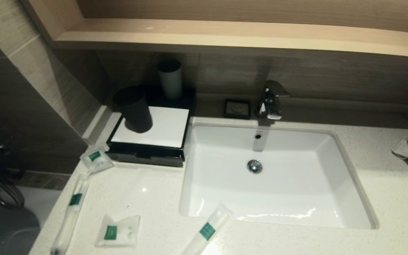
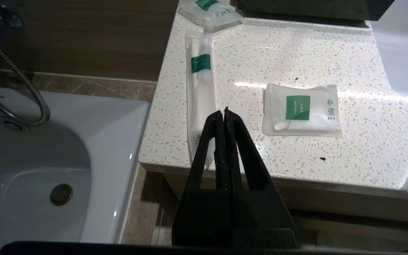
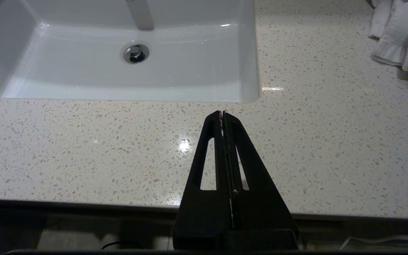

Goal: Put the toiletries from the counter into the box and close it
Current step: Pick up the cup

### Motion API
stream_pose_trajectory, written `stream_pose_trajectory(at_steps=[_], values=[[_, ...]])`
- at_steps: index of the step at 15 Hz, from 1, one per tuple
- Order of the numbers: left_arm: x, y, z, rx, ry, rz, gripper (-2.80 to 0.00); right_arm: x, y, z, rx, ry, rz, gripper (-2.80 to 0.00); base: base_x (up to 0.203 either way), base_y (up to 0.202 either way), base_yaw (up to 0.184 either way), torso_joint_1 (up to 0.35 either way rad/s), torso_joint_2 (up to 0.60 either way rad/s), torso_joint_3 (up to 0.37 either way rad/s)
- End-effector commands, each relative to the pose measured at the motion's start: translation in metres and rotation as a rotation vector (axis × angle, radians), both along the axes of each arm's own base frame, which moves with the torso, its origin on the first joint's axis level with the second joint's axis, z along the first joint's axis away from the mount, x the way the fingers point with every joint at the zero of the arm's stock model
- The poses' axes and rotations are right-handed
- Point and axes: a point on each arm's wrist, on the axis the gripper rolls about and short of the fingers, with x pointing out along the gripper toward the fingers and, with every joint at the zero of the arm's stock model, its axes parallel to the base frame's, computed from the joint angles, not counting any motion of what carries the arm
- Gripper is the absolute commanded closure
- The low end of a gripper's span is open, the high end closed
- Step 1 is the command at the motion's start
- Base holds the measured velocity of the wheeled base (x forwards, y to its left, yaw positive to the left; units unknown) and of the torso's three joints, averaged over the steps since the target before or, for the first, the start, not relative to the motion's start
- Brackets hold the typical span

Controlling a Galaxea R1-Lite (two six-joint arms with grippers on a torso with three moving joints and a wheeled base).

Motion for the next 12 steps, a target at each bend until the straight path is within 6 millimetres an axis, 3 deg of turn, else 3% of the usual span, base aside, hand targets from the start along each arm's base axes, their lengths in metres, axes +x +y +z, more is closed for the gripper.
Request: stream_pose_trajectory(at_steps=[1, 12], values=[[0.0000, 0.0000, 0.0000, 0.000, 0.000, 0.000, 0.00, 0.0001, 0.0000, 0.0000, 0.000, 0.002, 0.000, 0.00, 0.000, 0.000, 0.000, 0.000, 0.00, 0.000], [0.0000, 0.0000, 0.0000, 0.000, 0.000, 0.000, 0.00, 0.0001, 0.0000, 0.0000, 0.000, 0.001, 0.000, 0.00, 0.000, 0.000, 0.000, 0.000, 0.00, 0.000]])
